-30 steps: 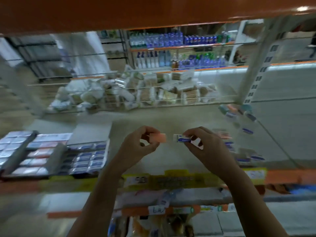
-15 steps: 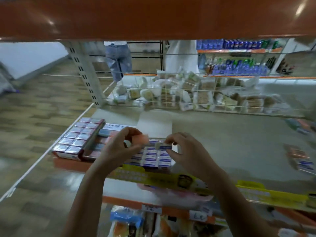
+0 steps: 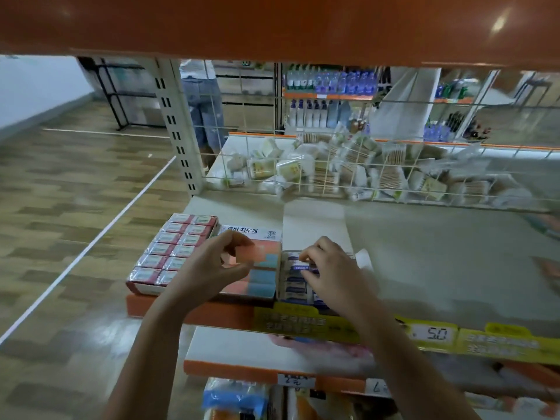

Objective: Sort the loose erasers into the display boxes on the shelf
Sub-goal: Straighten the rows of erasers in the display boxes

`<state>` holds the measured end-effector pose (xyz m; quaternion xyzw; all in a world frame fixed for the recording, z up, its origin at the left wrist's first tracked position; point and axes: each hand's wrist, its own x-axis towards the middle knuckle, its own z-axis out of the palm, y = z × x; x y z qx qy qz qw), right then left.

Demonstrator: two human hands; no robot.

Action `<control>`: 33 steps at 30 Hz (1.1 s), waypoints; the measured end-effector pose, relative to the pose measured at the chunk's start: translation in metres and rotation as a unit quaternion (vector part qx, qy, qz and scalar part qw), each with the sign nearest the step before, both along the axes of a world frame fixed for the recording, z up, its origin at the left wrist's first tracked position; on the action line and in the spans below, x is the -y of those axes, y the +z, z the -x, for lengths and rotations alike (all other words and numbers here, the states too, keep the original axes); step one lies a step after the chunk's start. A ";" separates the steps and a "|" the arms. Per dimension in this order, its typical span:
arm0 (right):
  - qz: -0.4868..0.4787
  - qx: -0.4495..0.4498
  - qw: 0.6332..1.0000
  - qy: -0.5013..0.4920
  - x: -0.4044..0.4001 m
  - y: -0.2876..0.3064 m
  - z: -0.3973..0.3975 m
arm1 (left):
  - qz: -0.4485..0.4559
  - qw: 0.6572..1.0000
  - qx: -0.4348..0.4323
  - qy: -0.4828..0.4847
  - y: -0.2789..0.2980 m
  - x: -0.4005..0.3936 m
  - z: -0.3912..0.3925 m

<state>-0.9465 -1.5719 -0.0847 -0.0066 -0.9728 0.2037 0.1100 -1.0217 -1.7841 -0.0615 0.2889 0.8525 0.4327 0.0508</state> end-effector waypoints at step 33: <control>0.102 0.059 0.990 -0.083 0.061 0.006 -0.002 | 0.251 0.949 -0.188 0.042 -0.018 0.028 0.047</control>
